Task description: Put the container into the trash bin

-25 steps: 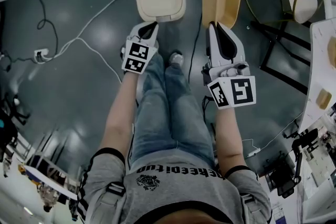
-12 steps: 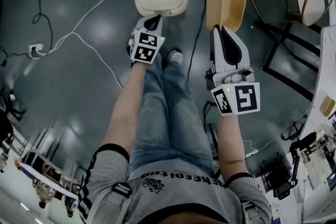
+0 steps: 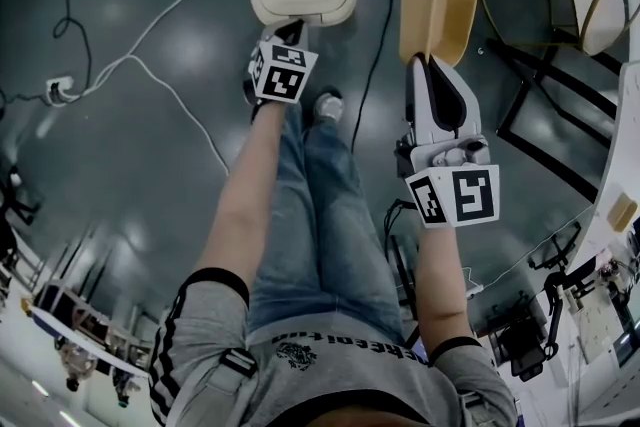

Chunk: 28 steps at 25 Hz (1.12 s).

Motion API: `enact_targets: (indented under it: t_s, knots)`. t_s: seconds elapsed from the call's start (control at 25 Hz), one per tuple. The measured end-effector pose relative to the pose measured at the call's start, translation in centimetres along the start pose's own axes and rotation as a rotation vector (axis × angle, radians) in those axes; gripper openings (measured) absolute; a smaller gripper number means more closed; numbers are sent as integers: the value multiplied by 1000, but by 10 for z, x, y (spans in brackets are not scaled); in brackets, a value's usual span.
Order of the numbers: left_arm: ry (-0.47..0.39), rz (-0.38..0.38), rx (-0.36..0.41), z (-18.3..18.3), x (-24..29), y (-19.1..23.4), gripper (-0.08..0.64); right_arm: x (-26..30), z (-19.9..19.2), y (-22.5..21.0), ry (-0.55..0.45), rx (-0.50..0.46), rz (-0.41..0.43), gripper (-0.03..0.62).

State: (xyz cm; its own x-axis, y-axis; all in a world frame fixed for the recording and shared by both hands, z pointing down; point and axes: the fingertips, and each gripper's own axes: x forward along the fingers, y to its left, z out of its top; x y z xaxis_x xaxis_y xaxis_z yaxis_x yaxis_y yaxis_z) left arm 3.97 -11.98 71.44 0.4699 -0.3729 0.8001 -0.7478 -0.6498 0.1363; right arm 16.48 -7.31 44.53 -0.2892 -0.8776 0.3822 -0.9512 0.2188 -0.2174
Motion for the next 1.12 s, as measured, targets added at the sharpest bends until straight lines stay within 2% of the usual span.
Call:
enact_targets:
  t_s: [0.12,0.6,1.12]
  knots:
    - [23,13,-16,-6,6,2,5,2,-3,-3,5,-1,1,21]
    - [7,48,-62,-11,7,5,8,0,-5,-7,5,-15,6,21]
    - [11,62,-50,-10,8,5,6,-5,-9,-7,5,-21,5,21]
